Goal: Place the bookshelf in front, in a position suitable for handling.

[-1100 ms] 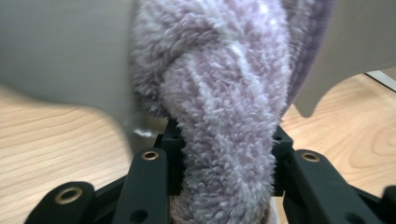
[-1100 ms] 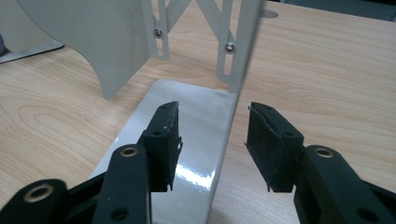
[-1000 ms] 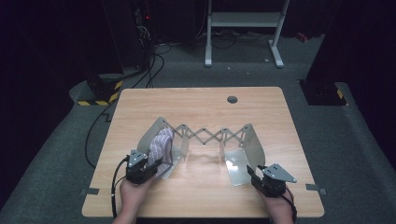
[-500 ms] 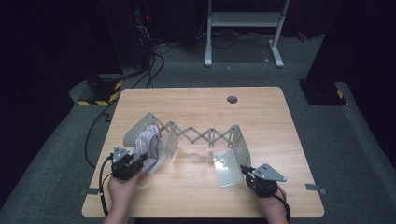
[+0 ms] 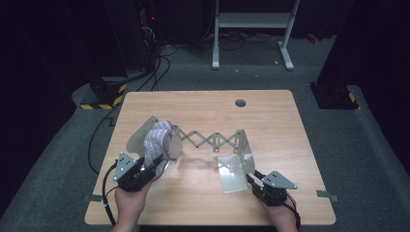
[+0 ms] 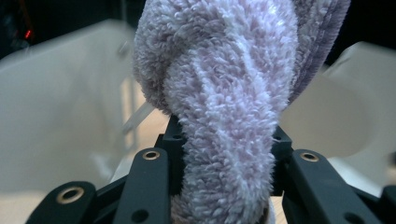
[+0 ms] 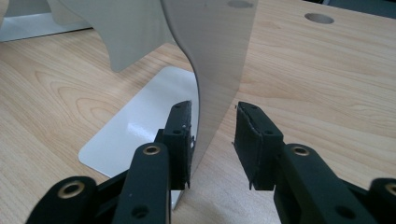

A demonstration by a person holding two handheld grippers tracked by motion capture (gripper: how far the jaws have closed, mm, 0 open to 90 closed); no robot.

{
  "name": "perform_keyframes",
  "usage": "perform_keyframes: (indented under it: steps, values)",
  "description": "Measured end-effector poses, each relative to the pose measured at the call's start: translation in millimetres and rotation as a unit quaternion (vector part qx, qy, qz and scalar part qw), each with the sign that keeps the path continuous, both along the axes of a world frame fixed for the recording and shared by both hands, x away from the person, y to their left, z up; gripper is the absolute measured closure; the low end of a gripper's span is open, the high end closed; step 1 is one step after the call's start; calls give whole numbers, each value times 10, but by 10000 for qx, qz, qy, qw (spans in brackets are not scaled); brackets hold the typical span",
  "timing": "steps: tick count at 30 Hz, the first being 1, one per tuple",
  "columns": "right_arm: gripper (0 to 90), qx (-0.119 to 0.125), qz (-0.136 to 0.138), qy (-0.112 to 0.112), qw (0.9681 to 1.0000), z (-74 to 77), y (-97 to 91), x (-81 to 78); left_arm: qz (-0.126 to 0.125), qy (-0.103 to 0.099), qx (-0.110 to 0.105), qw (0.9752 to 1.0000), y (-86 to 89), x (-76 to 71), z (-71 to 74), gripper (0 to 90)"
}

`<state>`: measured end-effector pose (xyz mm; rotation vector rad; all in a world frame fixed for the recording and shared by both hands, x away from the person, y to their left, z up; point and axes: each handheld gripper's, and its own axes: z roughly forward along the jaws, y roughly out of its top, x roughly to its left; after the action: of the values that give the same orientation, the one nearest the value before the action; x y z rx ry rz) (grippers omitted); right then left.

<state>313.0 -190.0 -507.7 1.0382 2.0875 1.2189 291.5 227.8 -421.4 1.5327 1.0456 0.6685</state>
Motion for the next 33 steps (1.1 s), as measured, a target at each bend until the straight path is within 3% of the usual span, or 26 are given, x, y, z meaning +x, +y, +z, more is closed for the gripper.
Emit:
perform_keyframes:
  steps: [4,8,14,16,18,21,28,30,33]
  values:
    - [639,-2,-77,11,10000,-8,-39,-30,-423,-338,-163,9984,-160,-126,207,634]
    - [639,9,-161,22,9999,-10,-84,-50,-717,-383,-191,9965,-387,-115,237,634]
    - [638,23,-182,18,9998,-9,-118,-51,-838,220,-179,9961,-704,169,-93,627]
    - [637,26,-184,25,9998,-12,-118,-47,-848,411,-79,9955,-796,243,-227,626]
    - [637,23,-179,28,9998,-13,-118,-43,-947,611,-62,9936,-881,288,-355,625]
    - [637,11,-177,42,9998,-19,-118,-41,-1055,796,150,9911,-1006,311,-527,625]
    - [637,-16,-154,61,9999,-28,-109,-35,-959,1049,403,9890,-1031,361,-759,626]
    - [636,-30,-150,61,9999,-28,-105,-35,-946,1175,469,9874,-1016,389,-820,627]
    - [636,-29,-154,67,9999,-28,-106,-34,-988,1438,615,9827,-1023,441,-924,628]
